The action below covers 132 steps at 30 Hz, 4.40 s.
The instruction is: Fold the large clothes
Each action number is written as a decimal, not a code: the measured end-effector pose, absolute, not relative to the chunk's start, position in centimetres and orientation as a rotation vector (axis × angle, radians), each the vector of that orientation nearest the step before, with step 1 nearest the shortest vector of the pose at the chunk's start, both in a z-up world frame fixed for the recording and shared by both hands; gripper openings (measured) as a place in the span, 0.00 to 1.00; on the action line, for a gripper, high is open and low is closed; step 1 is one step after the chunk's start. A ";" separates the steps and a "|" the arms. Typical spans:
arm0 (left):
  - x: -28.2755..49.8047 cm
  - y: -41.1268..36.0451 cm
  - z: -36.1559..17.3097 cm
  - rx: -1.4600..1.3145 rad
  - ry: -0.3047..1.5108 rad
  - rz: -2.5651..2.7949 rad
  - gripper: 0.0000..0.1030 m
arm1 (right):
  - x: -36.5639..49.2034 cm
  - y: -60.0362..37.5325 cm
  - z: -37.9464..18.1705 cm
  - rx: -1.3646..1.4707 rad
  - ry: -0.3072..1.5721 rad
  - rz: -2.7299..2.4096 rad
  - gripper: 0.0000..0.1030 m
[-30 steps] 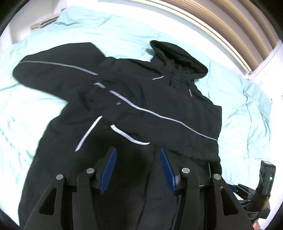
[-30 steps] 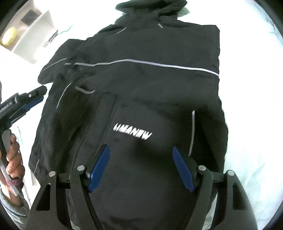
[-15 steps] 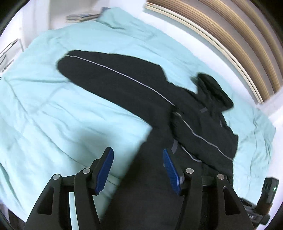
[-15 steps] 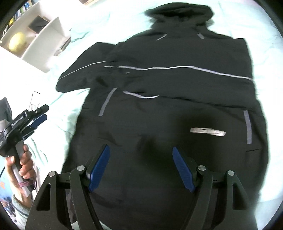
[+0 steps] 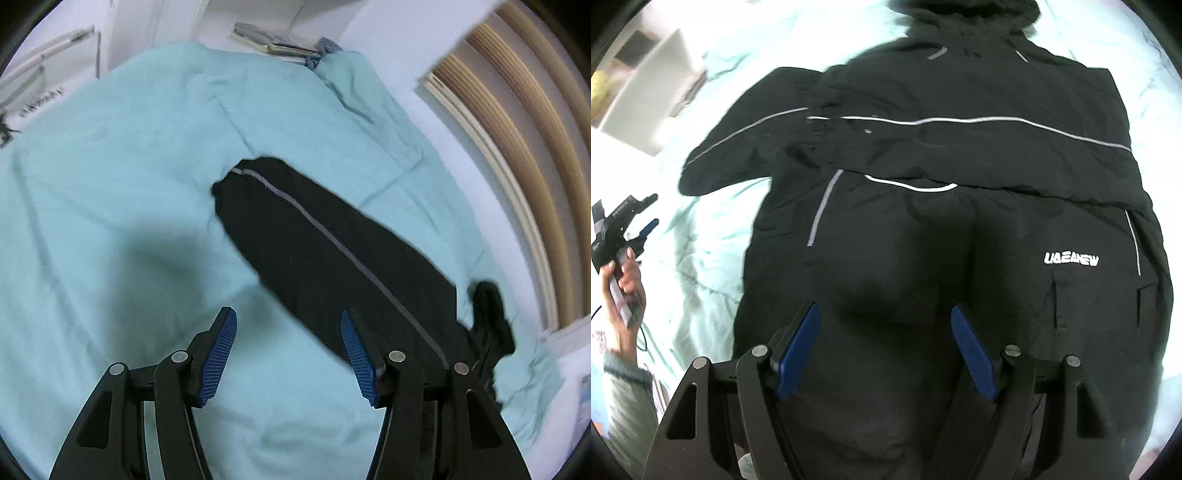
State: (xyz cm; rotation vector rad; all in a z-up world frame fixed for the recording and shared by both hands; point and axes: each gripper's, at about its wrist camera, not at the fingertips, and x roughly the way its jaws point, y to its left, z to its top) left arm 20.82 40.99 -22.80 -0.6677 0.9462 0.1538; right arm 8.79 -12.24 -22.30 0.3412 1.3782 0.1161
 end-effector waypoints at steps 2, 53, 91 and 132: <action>22.9 42.6 -24.2 -0.695 0.953 0.180 0.61 | 9.2 -12.5 -23.0 0.350 1.404 0.088 0.75; 23.9 16.6 -16.8 -0.274 0.836 -0.267 0.15 | 13.9 -16.2 -27.3 0.423 1.473 0.207 0.75; 21.9 0.1 -20.7 -0.311 1.099 -0.675 0.64 | 24.2 -28.3 -26.7 0.501 1.237 0.082 0.75; 27.1 -4.6 -26.6 0.013 1.159 -0.433 0.68 | 19.7 -39.8 -22.7 0.455 1.125 -0.195 0.43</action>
